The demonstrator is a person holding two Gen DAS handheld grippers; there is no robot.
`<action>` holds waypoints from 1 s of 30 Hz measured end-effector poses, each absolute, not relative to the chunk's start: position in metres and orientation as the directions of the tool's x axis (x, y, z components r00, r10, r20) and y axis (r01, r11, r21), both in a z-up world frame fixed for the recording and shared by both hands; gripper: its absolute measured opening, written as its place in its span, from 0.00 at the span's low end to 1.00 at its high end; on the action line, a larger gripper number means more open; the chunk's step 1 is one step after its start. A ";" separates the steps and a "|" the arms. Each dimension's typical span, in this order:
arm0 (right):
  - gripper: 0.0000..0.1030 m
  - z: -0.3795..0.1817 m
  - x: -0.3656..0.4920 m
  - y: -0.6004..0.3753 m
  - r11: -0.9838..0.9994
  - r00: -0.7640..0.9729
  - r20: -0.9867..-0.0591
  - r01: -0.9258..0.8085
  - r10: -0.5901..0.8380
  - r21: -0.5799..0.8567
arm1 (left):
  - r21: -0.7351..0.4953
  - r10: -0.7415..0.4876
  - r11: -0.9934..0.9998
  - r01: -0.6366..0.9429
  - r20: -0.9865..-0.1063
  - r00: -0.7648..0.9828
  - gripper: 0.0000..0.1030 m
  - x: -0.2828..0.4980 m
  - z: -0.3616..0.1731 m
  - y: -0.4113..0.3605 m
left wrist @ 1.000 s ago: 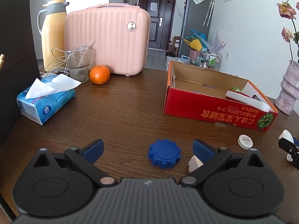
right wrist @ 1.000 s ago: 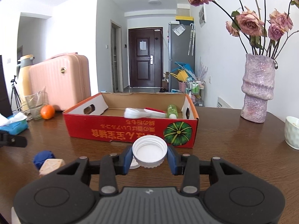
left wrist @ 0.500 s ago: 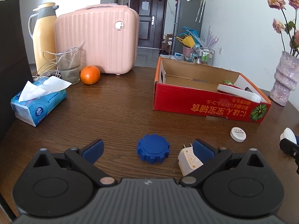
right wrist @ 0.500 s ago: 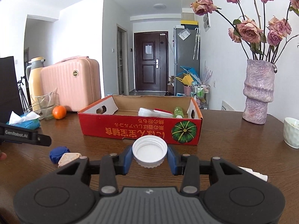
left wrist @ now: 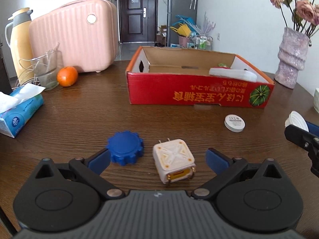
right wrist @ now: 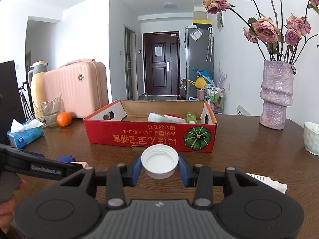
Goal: Organize rigid objects
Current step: 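Grasp the white plug cube with left while right holds the white cap, then carry the plug cube with left and the cap with right over the box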
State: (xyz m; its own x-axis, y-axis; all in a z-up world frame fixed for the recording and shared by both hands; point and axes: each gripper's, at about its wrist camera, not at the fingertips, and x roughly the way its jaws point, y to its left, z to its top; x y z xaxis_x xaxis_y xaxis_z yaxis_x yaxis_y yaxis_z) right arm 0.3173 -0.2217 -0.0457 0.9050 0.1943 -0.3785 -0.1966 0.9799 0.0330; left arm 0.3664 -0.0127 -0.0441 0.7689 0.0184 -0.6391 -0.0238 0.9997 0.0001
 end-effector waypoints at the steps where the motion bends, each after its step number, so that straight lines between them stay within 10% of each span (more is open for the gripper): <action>1: 0.38 -0.046 0.317 -0.222 0.980 0.904 -0.379 -0.198 0.196 0.033 | 0.004 0.018 1.000 -0.020 -0.642 0.766 1.00 0.368 -0.045 -0.015; 10: 0.38 -0.046 0.317 -0.221 0.978 0.902 -0.382 -0.203 0.201 0.036 | 0.030 0.024 1.000 -0.006 -0.660 0.751 0.91 0.379 -0.055 -0.030; 20: 0.38 -0.046 0.316 -0.220 0.978 0.901 -0.383 -0.207 0.204 0.033 | -0.015 -0.034 0.999 0.033 -0.708 0.706 0.39 0.385 -0.065 -0.026; 30: 0.38 -0.045 0.315 -0.220 0.976 0.902 -0.378 -0.213 0.210 0.034 | -0.038 -0.051 0.999 0.034 -0.698 0.714 0.38 0.380 -0.059 -0.022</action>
